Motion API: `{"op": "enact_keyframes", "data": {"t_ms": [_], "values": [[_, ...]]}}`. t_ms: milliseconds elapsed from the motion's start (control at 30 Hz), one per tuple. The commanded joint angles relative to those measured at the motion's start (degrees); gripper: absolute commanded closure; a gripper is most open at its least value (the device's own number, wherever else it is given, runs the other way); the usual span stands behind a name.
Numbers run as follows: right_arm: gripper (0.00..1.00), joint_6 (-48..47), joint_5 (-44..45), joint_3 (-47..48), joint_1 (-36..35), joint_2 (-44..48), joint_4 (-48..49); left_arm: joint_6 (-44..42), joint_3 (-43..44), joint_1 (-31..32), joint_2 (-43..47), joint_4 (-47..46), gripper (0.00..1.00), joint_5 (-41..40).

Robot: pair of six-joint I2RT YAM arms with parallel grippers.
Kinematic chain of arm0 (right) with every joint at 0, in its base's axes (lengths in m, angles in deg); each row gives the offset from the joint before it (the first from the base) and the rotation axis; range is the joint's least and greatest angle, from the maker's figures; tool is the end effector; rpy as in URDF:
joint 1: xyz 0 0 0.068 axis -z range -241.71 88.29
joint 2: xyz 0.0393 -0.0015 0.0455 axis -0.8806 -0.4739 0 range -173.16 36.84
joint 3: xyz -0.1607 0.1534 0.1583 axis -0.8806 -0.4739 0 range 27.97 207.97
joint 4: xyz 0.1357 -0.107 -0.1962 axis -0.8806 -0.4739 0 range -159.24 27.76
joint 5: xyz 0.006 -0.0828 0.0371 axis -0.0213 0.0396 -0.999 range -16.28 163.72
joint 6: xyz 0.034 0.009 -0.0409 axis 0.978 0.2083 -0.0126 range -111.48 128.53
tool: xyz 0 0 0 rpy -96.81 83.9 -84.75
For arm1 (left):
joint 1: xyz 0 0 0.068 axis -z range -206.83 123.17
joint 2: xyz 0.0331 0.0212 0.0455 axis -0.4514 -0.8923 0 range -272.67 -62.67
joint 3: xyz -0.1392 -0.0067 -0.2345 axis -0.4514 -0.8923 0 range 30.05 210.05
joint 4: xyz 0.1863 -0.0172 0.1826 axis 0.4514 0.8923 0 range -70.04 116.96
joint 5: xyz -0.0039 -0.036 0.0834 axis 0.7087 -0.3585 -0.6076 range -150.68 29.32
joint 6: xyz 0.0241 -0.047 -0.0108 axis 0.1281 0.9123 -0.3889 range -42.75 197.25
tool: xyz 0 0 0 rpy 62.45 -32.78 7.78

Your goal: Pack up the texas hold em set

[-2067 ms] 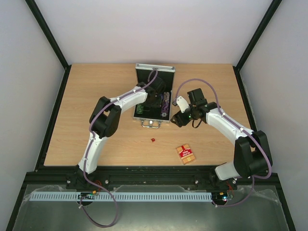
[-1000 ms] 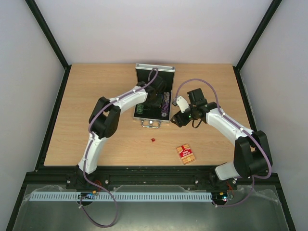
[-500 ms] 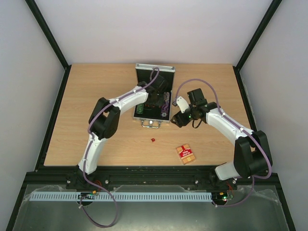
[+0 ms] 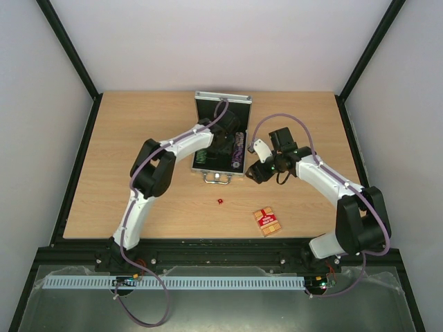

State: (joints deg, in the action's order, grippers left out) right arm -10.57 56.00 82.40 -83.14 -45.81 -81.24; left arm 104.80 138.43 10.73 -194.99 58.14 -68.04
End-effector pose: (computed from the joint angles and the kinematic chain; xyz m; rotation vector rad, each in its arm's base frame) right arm 0.2788 0.1210 0.2330 -0.9585 2.1776 0.3890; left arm 0.3967 -0.2996 0.1675 0.1898 2.6496 -0.2109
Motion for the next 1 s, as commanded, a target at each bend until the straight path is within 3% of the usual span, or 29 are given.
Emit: {"op": "enact_keyframes", "data": {"t_ms": [0,200,633,967], "values": [[0.29,-0.68,-0.65,-0.4,0.16,-0.8,-2.33,0.57,-0.53,-1.84,0.27,1.76,0.86,-3.72],[0.29,-0.82,-0.92,-0.04,0.16,-1.45,-2.82,-1.05,-1.34,-0.76,2.53,-0.31,0.86,-1.41],[0.29,-0.9,-0.9,-0.1,0.12,-0.84,-2.8,-2.77,-10.42,7.99,19.18,-0.43,0.81,-5.25],[0.29,-0.9,-0.96,0.0,0.14,-0.58,-2.88,0.52,-27.77,15.8,31.31,2.66,0.6,-5.1]]}}
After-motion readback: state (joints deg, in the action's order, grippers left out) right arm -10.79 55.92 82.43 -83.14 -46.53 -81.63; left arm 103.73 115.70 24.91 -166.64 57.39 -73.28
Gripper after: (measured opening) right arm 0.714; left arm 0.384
